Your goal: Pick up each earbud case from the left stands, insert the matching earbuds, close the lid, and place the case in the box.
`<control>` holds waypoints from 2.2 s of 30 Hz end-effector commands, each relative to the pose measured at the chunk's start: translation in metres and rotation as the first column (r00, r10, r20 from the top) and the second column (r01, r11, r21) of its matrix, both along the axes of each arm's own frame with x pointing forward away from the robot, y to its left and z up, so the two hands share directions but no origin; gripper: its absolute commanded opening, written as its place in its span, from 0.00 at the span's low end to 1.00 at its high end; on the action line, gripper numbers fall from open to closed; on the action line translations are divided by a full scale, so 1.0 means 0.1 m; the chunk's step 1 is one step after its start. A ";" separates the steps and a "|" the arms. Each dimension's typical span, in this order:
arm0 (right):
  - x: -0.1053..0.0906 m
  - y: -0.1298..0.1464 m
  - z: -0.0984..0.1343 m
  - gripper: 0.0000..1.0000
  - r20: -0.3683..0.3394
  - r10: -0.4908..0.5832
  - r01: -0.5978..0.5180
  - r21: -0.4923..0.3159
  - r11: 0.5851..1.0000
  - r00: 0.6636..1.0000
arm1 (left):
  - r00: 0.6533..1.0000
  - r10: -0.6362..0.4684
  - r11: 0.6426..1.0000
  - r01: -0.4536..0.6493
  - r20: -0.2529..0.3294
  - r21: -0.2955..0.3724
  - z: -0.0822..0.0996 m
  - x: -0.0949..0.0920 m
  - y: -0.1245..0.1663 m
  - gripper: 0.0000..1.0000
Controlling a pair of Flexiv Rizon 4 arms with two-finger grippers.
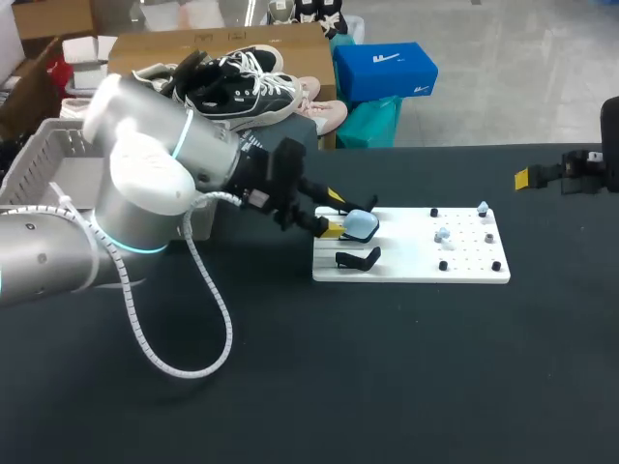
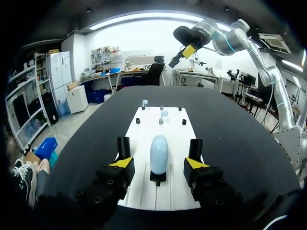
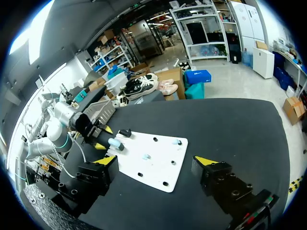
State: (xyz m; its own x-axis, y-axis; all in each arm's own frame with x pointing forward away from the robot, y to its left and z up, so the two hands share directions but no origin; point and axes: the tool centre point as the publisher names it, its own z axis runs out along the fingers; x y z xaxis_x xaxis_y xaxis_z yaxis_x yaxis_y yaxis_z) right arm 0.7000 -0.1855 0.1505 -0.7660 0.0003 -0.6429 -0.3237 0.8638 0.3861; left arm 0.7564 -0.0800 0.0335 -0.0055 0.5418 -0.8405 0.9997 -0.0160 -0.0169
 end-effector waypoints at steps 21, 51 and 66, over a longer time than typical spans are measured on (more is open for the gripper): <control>0.01 0.00 -0.01 1.00 0.000 0.003 -0.003 0.002 1.000 1.000 | 0.999 -0.014 1.000 0.014 -0.034 -0.017 -0.12 0.03 -0.15 0.58; 0.01 0.00 -0.01 1.00 0.000 0.003 -0.003 0.002 1.000 1.000 | 0.999 -0.009 1.000 0.009 -0.032 -0.022 -0.21 0.05 -0.19 0.29; 0.01 0.00 -0.01 1.00 0.000 0.003 -0.003 0.002 1.000 1.000 | 1.000 0.012 0.998 -0.013 -0.028 -0.061 -0.05 -0.03 -0.07 0.00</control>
